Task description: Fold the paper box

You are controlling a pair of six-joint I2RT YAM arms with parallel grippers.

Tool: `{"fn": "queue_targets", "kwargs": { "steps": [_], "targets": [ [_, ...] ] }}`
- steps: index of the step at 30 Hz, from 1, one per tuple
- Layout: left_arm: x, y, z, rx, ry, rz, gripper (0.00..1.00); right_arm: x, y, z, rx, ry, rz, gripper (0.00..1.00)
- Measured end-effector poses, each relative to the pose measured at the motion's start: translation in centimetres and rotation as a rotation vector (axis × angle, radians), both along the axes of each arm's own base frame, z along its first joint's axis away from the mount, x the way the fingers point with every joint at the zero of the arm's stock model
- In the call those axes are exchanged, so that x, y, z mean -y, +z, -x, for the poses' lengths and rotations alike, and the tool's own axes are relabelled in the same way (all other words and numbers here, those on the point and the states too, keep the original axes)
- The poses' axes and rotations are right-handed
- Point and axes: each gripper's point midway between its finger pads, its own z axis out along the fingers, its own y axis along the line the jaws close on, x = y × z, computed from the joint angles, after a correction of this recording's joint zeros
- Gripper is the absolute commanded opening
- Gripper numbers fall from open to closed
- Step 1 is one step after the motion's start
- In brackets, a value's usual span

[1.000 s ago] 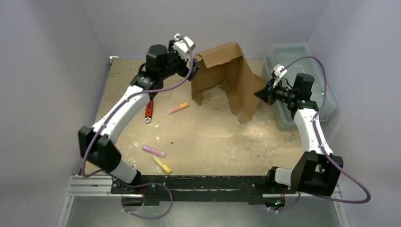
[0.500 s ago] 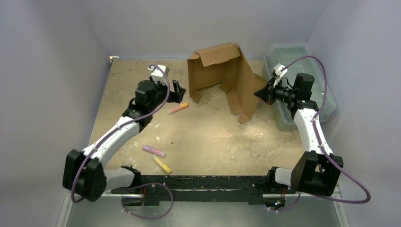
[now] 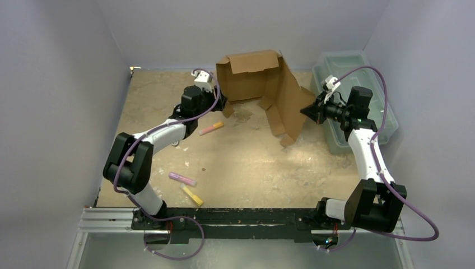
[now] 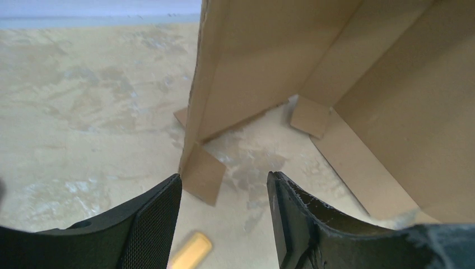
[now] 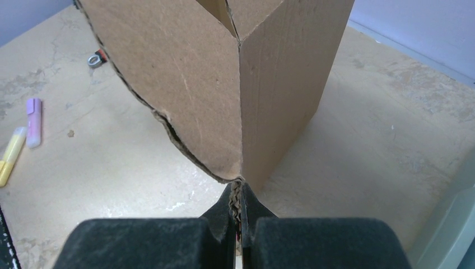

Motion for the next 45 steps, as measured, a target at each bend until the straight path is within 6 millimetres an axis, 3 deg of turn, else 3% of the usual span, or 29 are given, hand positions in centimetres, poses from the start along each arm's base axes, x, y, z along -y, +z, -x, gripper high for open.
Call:
{"fn": "queue_targets", "kwargs": {
  "steps": [9, 17, 21, 25, 33, 35, 38, 45],
  "targets": [
    [-1.8, 0.2, -2.8, 0.073, 0.118, -0.083, 0.57, -0.1, 0.0, 0.0, 0.000, 0.004, -0.003, 0.00],
    [-2.6, 0.5, -6.0, 0.139, 0.051, -0.020, 0.55, -0.1, 0.0, 0.0, -0.001, 0.004, -0.004, 0.00],
    [-2.1, 0.1, -7.7, 0.158, -0.025, 0.006, 0.35, -0.1, 0.0, 0.0, -0.001, 0.004, -0.004, 0.00],
    [-0.8, -0.5, -7.6, 0.164, -0.102, 0.024, 0.01, -0.1, 0.0, 0.0, -0.002, 0.004, -0.004, 0.00],
    [-0.1, -0.5, -7.5, 0.155, -0.115, 0.050, 0.00, -0.4, 0.1, 0.6, 0.002, 0.038, -0.005, 0.00],
    [-0.4, 0.0, -7.0, 0.134, -0.083, 0.066, 0.00, -0.5, 0.8, 0.9, 0.011, 0.043, 0.005, 0.00],
    [-1.0, 1.6, -5.3, 0.114, -0.031, 0.091, 0.00, -0.5, 3.7, 1.3, 0.062, 0.048, 0.026, 0.00],
    [-2.0, 9.1, 0.9, 0.116, 0.055, 0.234, 0.00, -1.2, 11.6, 4.0, 0.229, 0.079, 0.064, 0.00]
  ]
}}
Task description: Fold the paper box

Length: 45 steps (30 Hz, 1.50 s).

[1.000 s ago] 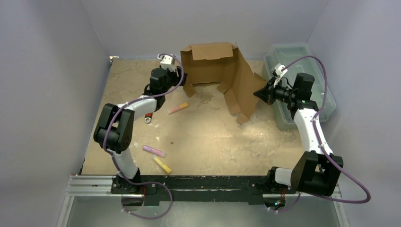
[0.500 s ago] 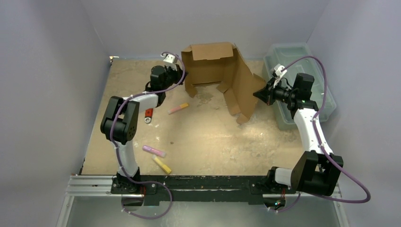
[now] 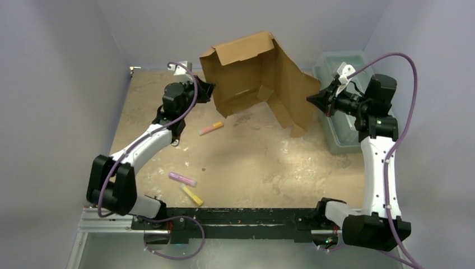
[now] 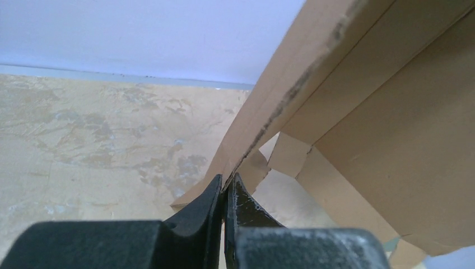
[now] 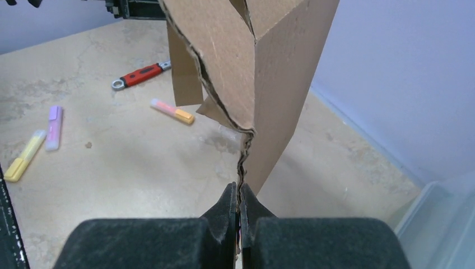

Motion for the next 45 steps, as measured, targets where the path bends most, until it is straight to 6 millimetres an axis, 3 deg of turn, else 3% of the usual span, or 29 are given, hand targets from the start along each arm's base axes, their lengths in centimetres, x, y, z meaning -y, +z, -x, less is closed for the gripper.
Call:
{"fn": "queue_targets", "kwargs": {
  "steps": [4, 10, 16, 22, 25, 30, 35, 38, 41, 45],
  "targets": [
    [-0.7, 2.1, 2.6, -0.029, 0.018, 0.087, 0.00, -0.3, 1.8, 1.3, 0.029, 0.007, 0.011, 0.00],
    [0.2, 1.5, 6.5, -0.155, -0.001, 0.189, 0.00, -0.2, 2.6, 3.5, 0.021, -0.008, 0.046, 0.00],
    [1.7, -0.6, 10.5, -0.304, -0.036, 0.272, 0.00, 0.2, 2.6, 6.2, 0.023, -0.046, 0.119, 0.00],
    [1.3, -4.5, 12.7, -0.431, -0.013, 0.290, 0.00, 0.7, -0.3, 7.7, -0.045, -0.065, 0.163, 0.00],
    [0.8, -7.0, 13.3, -0.492, 0.013, 0.265, 0.00, 0.7, -2.5, 7.5, -0.109, -0.055, 0.158, 0.00],
    [0.9, -9.5, 12.9, -0.538, 0.033, 0.224, 0.00, 0.6, -5.4, 5.9, -0.193, -0.025, 0.126, 0.00],
    [0.4, -12.1, 12.2, -0.566, 0.070, 0.145, 0.00, 0.7, -6.9, 4.1, -0.238, -0.012, 0.104, 0.00],
    [0.3, -11.9, 11.5, -0.548, 0.078, 0.108, 0.00, 0.7, -7.0, 3.4, -0.241, -0.008, 0.096, 0.00],
    [0.7, -10.5, 10.6, -0.515, 0.067, 0.100, 0.00, 0.7, -6.6, 3.0, -0.230, -0.005, 0.090, 0.01],
    [1.2, -8.7, 10.3, -0.487, 0.046, 0.118, 0.00, 0.5, -5.6, 2.6, -0.197, 0.010, 0.079, 0.12]
  ]
}}
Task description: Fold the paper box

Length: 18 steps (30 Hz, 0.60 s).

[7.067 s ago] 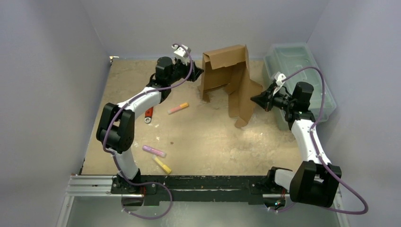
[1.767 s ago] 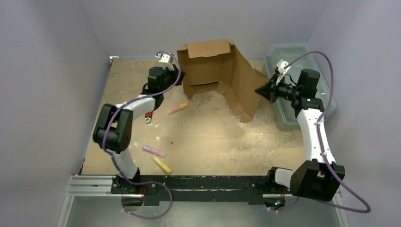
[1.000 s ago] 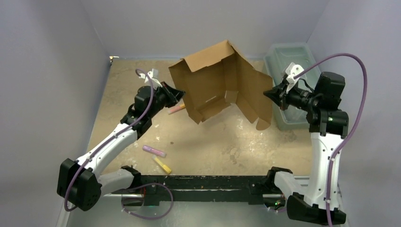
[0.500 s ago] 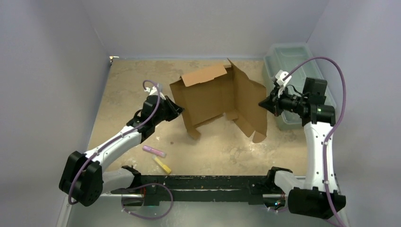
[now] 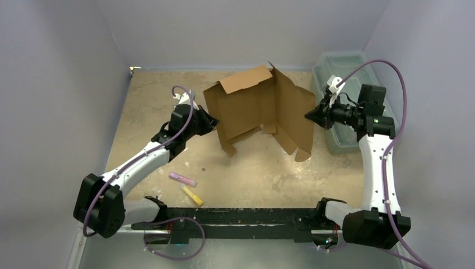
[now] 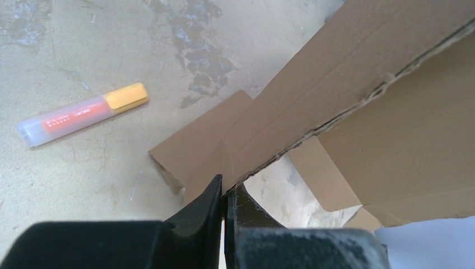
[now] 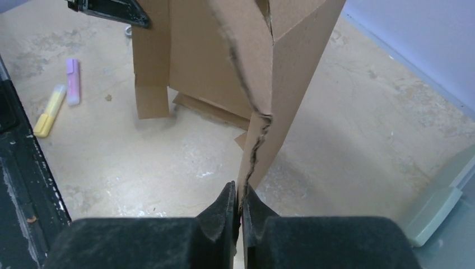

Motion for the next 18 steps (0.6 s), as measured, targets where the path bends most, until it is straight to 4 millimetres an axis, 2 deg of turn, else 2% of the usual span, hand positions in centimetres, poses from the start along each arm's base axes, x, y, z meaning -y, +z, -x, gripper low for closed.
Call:
{"fn": "queue_targets", "kwargs": {
  "steps": [3, 7, 11, 14, 18],
  "targets": [
    [0.2, 1.0, 0.4, 0.007, -0.008, 0.028, 0.00, -0.3, 0.3, -0.1, 0.008, 0.013, -0.017, 0.29],
    [0.3, 2.8, 1.2, 0.021, -0.013, 0.084, 0.00, -0.5, 0.0, -0.5, 0.013, 0.022, -0.046, 0.45],
    [0.3, 4.2, 1.7, 0.039, -0.010, 0.130, 0.00, -0.6, -2.6, -0.8, -0.034, 0.008, -0.076, 0.50],
    [0.2, 3.9, 1.9, 0.031, -0.005, 0.137, 0.00, -0.7, -4.6, -0.9, -0.089, -0.009, -0.102, 0.55],
    [0.1, 3.3, 2.1, 0.018, -0.002, 0.127, 0.00, -0.6, -5.1, -1.8, -0.100, -0.024, -0.126, 0.65]
  ]
}}
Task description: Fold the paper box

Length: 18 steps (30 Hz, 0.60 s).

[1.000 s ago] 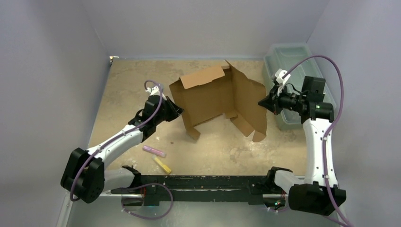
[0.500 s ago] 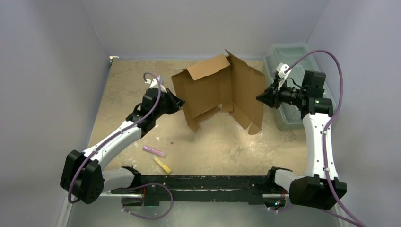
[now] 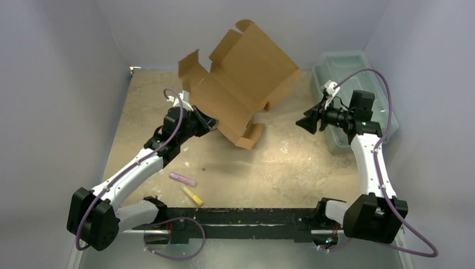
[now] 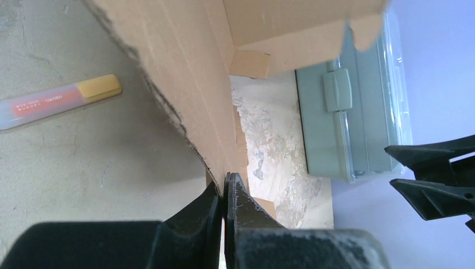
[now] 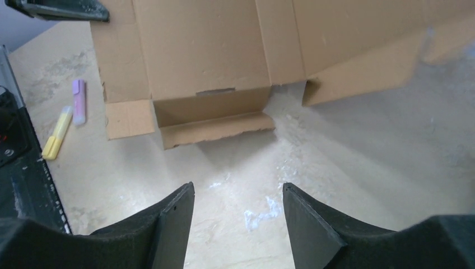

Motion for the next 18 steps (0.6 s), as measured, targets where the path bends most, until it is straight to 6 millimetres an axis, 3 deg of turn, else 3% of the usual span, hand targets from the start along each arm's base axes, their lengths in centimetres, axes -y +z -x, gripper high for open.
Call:
{"fn": "queue_targets", "kwargs": {
  "steps": [4, 9, 12, 18],
  "targets": [
    [-0.2, -0.6, 0.1, -0.001, -0.012, -0.037, 0.00, 0.0, 0.8, -1.3, 0.031, -0.002, -0.021, 0.71],
    [-0.6, -2.8, 0.7, -0.038, -0.050, -0.132, 0.00, 0.3, 3.1, -3.6, 0.101, -0.001, -0.016, 0.81],
    [-0.9, -4.0, 1.1, -0.054, -0.080, -0.195, 0.00, 0.6, 3.9, -4.8, 0.139, -0.003, -0.007, 0.82],
    [-1.7, -4.9, 1.6, -0.022, -0.149, -0.328, 0.00, 0.9, 1.7, -6.8, 0.093, 0.003, -0.019, 0.83]
  ]
}}
